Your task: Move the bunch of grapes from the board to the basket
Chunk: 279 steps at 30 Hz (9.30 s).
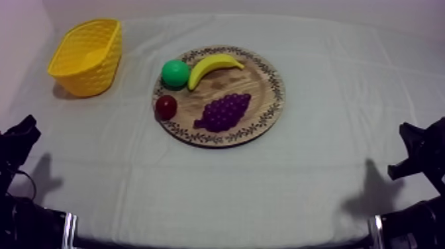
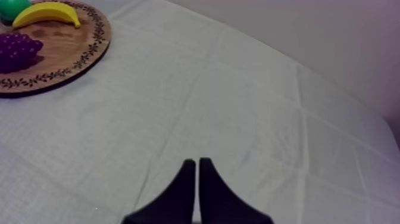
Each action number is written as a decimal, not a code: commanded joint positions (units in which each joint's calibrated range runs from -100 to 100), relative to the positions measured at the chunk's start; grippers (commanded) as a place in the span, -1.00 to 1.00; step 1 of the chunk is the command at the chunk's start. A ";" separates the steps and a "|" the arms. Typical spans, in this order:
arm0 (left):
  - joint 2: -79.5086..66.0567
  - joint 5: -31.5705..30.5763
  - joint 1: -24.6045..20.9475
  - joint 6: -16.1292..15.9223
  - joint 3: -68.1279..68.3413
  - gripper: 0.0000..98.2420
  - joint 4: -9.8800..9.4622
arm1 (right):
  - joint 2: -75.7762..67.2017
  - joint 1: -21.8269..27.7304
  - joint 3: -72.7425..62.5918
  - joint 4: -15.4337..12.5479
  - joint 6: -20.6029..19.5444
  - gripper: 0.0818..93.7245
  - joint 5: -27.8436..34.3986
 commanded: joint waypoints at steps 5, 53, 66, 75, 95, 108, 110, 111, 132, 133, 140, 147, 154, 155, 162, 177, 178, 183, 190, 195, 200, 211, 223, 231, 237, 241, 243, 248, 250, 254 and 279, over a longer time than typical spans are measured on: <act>-0.05 -0.02 0.42 -0.19 0.03 -1.00 0.06 | 0.00 0.00 0.00 -0.01 -0.01 -0.99 -0.01; 55.69 20.88 23.65 -16.55 -42.23 -1.00 0.35 | 0.00 0.00 0.00 -0.01 -0.01 -0.99 -0.01; 77.23 32.69 32.16 -20.97 -64.77 -1.00 -0.20 | 0.00 0.00 0.00 -0.01 -0.01 -0.99 -0.01; 91.46 40.31 37.29 -22.66 -81.16 -1.00 -1.44 | 0.00 0.00 0.00 -0.01 -0.01 -0.99 -0.01; 109.24 54.92 41.76 -21.79 -105.61 -0.92 -4.05 | 0.00 0.00 0.00 -0.01 -0.01 -0.99 -0.01; 111.93 57.99 42.76 -19.21 -108.84 -0.13 -4.13 | 0.00 0.00 0.00 -0.01 -0.01 -0.99 -0.01; 112.13 58.11 42.80 -18.68 -108.93 -0.01 -4.07 | 0.00 0.00 0.00 -0.01 -0.01 -0.99 -0.01; 112.26 58.15 42.79 -18.46 -108.89 0.05 -4.06 | 0.00 0.00 0.00 -0.01 -0.01 -0.99 -0.01; 125.13 57.50 41.75 -18.48 -110.73 0.71 -4.44 | 0.00 0.00 0.00 -0.01 -0.01 -0.99 -0.01; 126.04 57.29 41.57 -18.45 -110.92 0.71 -4.45 | 0.00 0.00 0.00 -0.01 -0.01 -0.99 -0.01; 132.36 56.55 40.03 -18.30 -113.19 0.72 -4.32 | 0.00 0.00 0.00 -0.01 -0.01 -0.99 -0.01; 136.54 56.48 38.93 -18.41 -115.66 0.71 -3.87 | 0.00 0.00 0.00 -0.01 -0.01 -0.99 -0.01; 139.75 56.41 38.46 -18.82 -117.76 0.69 -3.13 | 0.00 0.00 0.00 -0.01 -0.01 -0.99 -0.01; 140.21 56.40 38.45 -18.87 -118.08 0.69 -3.08 | 0.00 0.00 0.00 -0.01 -0.01 -0.99 -0.01; 143.46 56.55 38.26 -18.87 -120.35 0.66 -2.98 | 0.00 0.00 0.00 -0.01 -0.01 -0.99 -0.01; 147.58 59.05 38.13 -18.99 -122.78 0.66 -2.15 | 0.00 0.00 0.00 -0.01 -0.01 -0.99 -0.01; 147.91 59.25 38.17 -19.07 -123.10 0.66 -2.09 | 0.00 0.00 0.00 -0.01 -0.01 -0.99 -0.01; 149.60 60.24 38.44 -19.07 -124.52 0.63 -2.04 | 0.00 0.00 0.00 -0.01 -0.01 -0.99 -0.01; 151.16 60.55 38.45 -18.32 -125.41 0.33 -2.32 | 0.00 0.00 0.00 -0.01 -0.01 -0.99 -0.01; 151.56 60.31 38.42 -18.06 -125.73 0.12 -2.55 | 0.00 0.00 0.00 -0.01 -0.01 -0.99 -0.01; 150.50 59.35 38.50 -17.89 -124.89 0.03 -2.74 | 0.00 0.00 0.00 -0.01 -0.01 -0.99 -0.01; 140.08 61.53 39.38 -17.39 -123.06 0.02 -3.34 | 0.00 0.00 0.00 -0.01 -0.01 -0.99 -0.01; 130.26 63.31 39.24 -16.81 -121.93 -0.02 -3.59 | 0.00 0.00 0.00 -0.01 -0.01 -0.99 -0.01; 127.31 63.28 37.74 -16.90 -121.25 -0.04 -4.07 | 0.00 0.00 0.00 -0.01 -0.01 -0.99 -0.01; 125.83 63.28 34.74 -16.82 -121.19 -0.04 -3.81 | 0.00 0.00 0.00 -0.01 -0.01 -0.99 -0.01; 124.94 63.28 32.16 -16.74 -120.83 -0.04 -3.51 | 0.00 0.00 0.00 -0.01 -0.01 -0.99 -0.01; 124.40 63.28 30.78 -16.77 -120.45 -0.04 -3.37 | 0.00 0.00 0.00 -0.01 -0.01 -0.99 -0.01; 123.07 63.28 27.11 -16.74 -119.23 -0.04 -3.09 | 0.00 0.00 0.00 -0.01 -0.01 -0.99 -0.01; 122.60 63.28 25.53 -16.62 -118.76 -0.05 -2.92 | 0.00 0.00 0.00 -0.01 -0.01 -0.99 -0.01; 121.69 63.22 22.35 -16.58 -117.65 -0.05 -2.49 | 0.00 0.00 0.00 -0.01 -0.01 -0.99 -0.01; 124.52 64.10 4.69 -14.89 -122.61 -0.11 -1.76 | 0.00 0.00 0.00 -0.01 -0.01 -0.99 -0.01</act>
